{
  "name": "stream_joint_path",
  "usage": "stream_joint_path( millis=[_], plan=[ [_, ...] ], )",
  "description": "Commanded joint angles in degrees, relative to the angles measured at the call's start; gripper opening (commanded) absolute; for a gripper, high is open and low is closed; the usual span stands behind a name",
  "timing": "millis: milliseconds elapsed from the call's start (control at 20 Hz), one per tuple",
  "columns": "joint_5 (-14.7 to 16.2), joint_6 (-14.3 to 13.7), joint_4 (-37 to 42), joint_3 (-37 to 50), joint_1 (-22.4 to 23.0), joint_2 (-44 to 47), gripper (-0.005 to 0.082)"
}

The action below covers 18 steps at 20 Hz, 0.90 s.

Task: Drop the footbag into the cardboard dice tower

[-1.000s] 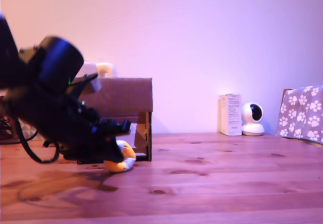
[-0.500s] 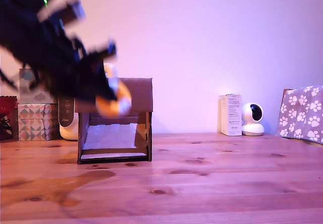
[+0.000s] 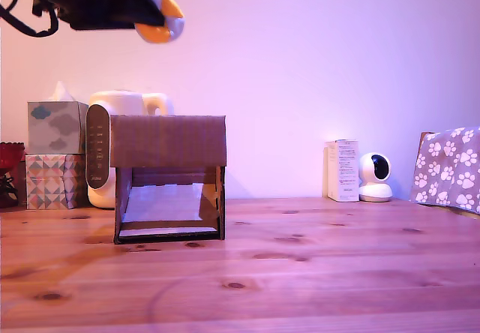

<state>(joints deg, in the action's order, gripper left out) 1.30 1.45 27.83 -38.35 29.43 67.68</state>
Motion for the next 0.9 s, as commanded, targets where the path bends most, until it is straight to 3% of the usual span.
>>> stream_joint_path(
  millis=[0, 200, 300, 600, 850],
  plan=[
    [-0.3, -0.5, 1.0, -0.7, -1.0, 1.1, 0.0126],
    [0.1, -0.4, -0.1, -5.1, -4.3, 4.5, 0.0126],
    [2.6, -0.5, -3.5, -9.3, -5.7, 7.7, 0.0127],
    [7.3, -0.5, -20.6, -26.1, -8.2, 20.1, 0.0127],
    [7.7, -2.5, -32.9, -36.6, -9.8, 27.6, 0.0128]
  ],
)
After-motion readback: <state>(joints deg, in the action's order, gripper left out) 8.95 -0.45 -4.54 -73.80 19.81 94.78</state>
